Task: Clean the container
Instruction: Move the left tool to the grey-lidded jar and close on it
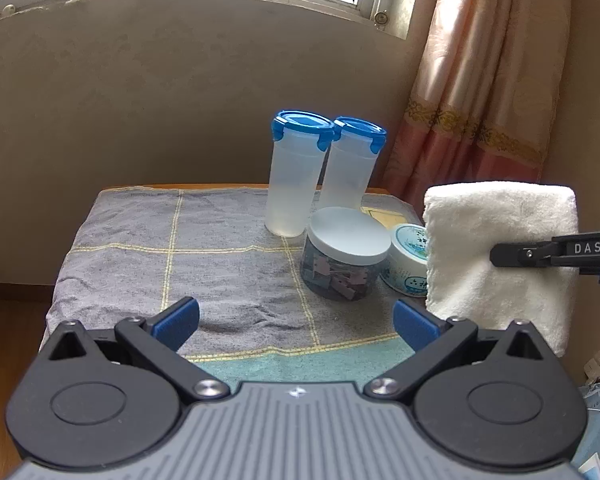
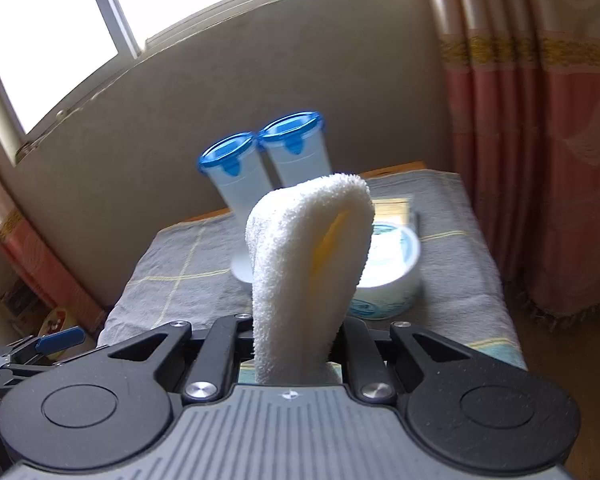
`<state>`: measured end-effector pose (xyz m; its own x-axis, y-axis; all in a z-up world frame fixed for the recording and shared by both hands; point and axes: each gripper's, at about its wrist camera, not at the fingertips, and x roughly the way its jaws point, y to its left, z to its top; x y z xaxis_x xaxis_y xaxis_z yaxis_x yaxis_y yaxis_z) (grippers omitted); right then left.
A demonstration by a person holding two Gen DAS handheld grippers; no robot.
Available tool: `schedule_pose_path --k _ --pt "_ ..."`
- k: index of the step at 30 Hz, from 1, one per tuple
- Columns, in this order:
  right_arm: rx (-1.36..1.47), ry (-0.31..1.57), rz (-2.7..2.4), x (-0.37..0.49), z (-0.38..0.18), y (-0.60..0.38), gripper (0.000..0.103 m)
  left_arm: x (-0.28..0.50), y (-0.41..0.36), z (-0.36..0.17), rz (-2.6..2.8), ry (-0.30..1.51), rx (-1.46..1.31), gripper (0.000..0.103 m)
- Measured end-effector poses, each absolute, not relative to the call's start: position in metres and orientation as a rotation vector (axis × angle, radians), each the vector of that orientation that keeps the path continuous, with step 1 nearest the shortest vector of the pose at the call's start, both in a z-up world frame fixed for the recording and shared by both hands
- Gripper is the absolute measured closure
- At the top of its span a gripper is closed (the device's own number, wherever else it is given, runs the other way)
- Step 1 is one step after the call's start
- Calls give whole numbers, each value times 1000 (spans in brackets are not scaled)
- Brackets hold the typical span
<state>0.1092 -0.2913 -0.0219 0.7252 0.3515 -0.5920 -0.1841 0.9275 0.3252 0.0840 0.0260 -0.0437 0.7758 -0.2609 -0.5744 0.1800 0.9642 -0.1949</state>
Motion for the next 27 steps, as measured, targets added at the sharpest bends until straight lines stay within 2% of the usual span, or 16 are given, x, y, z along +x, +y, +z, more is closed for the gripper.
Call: schedule_pose_path --k 15,27 --pt "175 652 173 86 -18 -317 87 123 -23 -47 -336 594 -43 0" --pt "189 661 138 107 -27 -339 86 188 -51 -91 -334 651 -88 0"
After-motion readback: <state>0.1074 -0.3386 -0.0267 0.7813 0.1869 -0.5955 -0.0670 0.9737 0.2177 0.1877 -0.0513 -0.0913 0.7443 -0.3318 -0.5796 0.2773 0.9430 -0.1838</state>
